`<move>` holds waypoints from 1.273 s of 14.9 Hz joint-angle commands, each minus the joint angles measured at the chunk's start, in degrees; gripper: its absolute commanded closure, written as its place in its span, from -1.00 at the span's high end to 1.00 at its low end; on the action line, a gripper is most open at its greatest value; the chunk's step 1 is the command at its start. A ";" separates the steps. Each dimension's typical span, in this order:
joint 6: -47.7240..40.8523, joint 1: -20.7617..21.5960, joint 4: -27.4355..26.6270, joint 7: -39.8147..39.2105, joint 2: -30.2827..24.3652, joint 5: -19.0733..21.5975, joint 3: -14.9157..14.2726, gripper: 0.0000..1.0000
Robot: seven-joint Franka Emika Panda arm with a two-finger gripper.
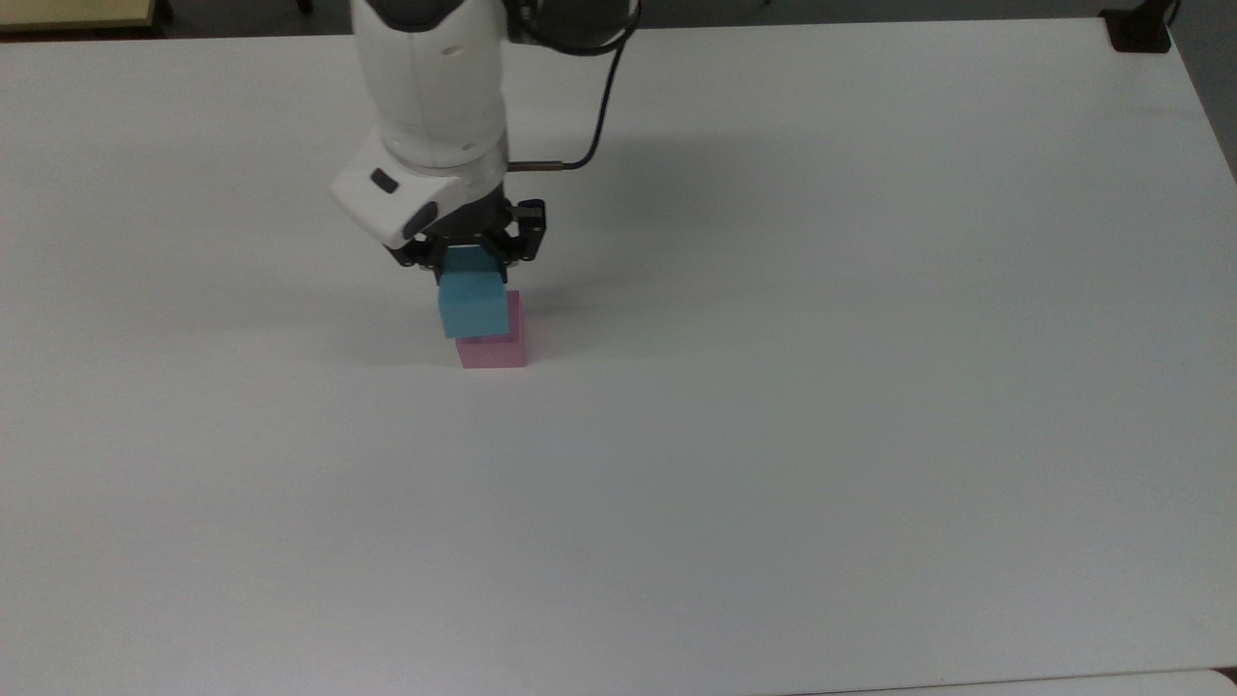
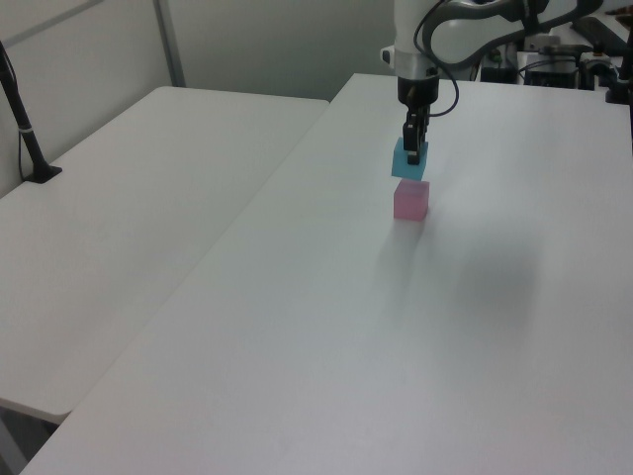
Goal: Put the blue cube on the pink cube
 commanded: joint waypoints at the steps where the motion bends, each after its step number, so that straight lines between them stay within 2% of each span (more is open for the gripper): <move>1: -0.56 0.28 0.87 -0.81 1.99 -1.13 0.08 -0.25; 2: -0.56 0.28 0.61 -0.72 2.08 -1.65 0.08 -0.14; 3: -0.47 0.37 0.35 -0.55 2.34 -1.83 0.17 -0.12; 4: -0.47 0.54 0.43 -0.29 3.04 -1.83 0.17 0.29; 5: -0.55 0.63 0.35 0.07 3.31 -1.75 0.17 0.99; 7: -0.73 0.28 0.78 0.68 2.87 -1.31 0.17 1.00; 9: -1.34 0.28 0.78 1.56 0.25 -1.04 0.17 1.00; 12: -4.58 0.98 0.52 11.73 -5.81 -1.74 0.17 1.00; 15: -11.17 1.07 0.61 12.81 -11.44 -1.75 0.52 1.00; 19: -15.49 1.07 0.43 13.08 -16.28 -1.31 0.87 1.00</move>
